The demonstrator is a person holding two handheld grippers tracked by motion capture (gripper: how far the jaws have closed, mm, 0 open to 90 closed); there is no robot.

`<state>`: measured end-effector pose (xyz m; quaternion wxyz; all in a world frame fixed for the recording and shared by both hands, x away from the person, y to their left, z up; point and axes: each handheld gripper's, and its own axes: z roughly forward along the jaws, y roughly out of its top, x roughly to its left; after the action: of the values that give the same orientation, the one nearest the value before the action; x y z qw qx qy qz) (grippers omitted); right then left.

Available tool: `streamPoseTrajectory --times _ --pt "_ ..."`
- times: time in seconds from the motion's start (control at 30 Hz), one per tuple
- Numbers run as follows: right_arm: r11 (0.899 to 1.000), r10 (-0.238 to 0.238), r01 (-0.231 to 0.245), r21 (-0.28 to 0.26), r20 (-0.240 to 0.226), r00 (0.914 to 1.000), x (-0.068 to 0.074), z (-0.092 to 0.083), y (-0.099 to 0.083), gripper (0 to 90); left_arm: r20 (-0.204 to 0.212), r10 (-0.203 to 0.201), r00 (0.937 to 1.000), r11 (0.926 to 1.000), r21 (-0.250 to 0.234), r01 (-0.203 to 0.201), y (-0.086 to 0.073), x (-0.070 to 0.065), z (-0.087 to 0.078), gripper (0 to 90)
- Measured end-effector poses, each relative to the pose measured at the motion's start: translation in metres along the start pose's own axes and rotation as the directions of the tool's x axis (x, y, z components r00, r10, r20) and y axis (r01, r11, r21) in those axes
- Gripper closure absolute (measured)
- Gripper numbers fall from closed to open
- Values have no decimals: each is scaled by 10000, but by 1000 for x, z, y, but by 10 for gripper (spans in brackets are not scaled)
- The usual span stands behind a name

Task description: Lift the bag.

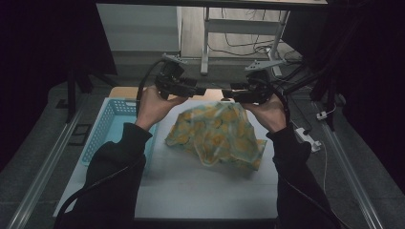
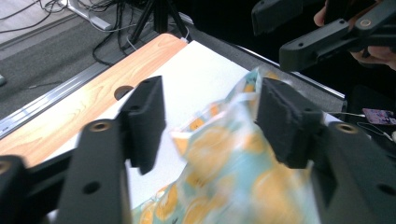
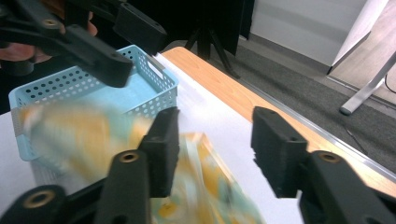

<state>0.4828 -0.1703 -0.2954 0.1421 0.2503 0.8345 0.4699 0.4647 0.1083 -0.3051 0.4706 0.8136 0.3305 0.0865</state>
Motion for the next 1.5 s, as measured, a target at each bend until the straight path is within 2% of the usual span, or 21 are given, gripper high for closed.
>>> streamPoseTrajectory --times 0.07,0.13,0.33,0.43,0.67,0.87,1.03,1.27,1.5 --pt "10000 20 -20 10 25 10000 1 -1 -4 411 98 145 9998 9999 -6 -145 -7 -1 -1 354" --pt "10000 -65 65 14 137 9999 3 -2 -8 358 -18 300 9995 9995 60 -300 -12 -3 -2 299" --pt "10000 -67 66 29 170 9998 9 -4 -19 276 -227 582 9980 9979 308 -575 -29 -9 -5 174" --pt "10000 -13 15 -98 152 9999 12 -6 -23 248 -318 560 9979 9979 334 -550 -38 -10 -11 137" --pt "10000 -83 83 -34 277 9996 19 -9 -35 154 -470 572 9973 9978 350 -556 -62 -15 -24 63" --pt "9999 -76 79 -92 337 9994 24 -13 -52 109 -290 447 9986 9988 220 -441 -89 -18 -33 16" --pt "10000 27 -28 32 381 9993 27 -14 -68 45 -34 87 10000 9999 109 -86 -112 -17 -40 0" --pt "9990 435 -434 -44 294 9986 30 -15 -96 13 -361 105 9993 9997 207 -98 -144 -23 -49 0" --pt "9992 385 -389 45 706 9968 37 -16 -122 0 -427 -198 9989 9998 -12 197 -176 -28 -60 0"
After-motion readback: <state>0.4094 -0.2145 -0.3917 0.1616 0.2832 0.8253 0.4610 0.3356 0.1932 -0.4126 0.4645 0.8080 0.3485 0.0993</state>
